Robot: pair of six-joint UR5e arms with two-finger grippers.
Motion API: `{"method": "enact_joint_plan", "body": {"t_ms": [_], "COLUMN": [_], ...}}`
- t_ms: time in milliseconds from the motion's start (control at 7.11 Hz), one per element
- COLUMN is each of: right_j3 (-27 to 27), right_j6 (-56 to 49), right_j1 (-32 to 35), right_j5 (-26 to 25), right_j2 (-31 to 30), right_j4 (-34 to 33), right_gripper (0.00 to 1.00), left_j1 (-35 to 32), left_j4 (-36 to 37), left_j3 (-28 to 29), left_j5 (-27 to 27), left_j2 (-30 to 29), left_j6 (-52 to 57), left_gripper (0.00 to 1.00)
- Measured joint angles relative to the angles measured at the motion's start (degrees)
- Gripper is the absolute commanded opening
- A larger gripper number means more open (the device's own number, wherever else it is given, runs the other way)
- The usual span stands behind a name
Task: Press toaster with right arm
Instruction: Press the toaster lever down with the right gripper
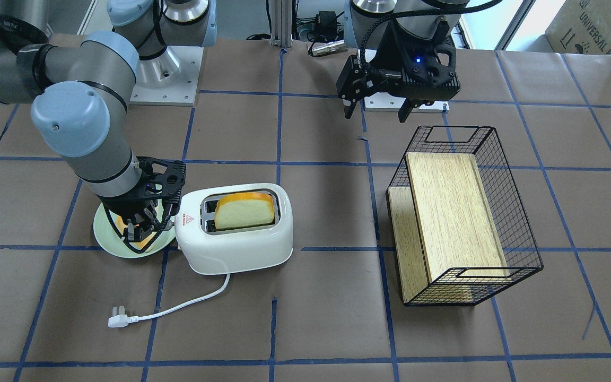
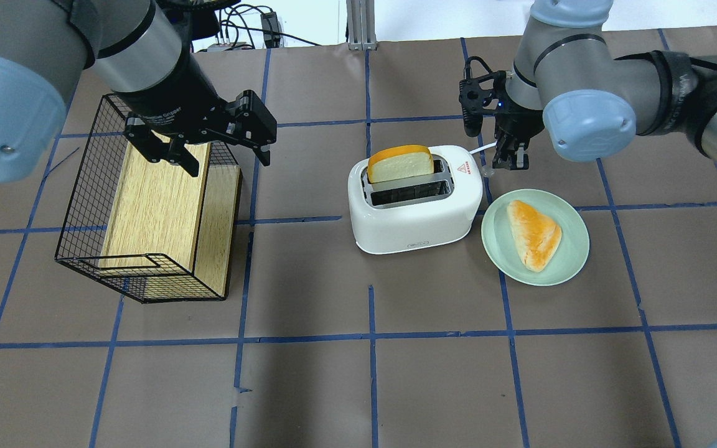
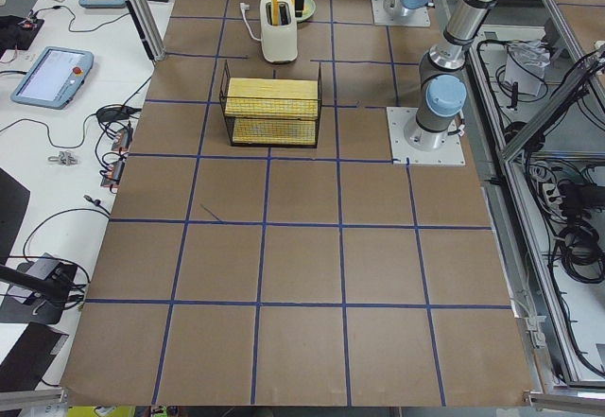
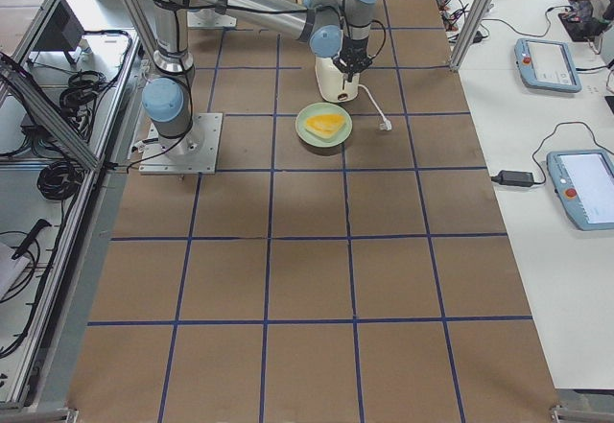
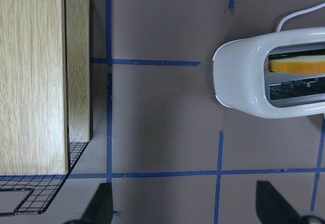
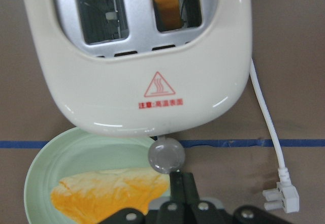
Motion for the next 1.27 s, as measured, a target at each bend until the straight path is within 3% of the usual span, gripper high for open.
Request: {"method": "enact_joint_plan", "body": {"t_ms": [1266], "right_j3": [3.15], "right_j6": [-0.13], "right_j1": [1.33], "right_j5": [-0.4], "right_j2": [2.62], "right_j4": [-5.87], "right_gripper": [0.08], "left_j1": [0.0], "left_j4": [0.0], "left_j3": [0.0], "left_j5": [0.0], "left_j2": [0.0], "left_j6": [0.0], "left_gripper": [1.0]}}
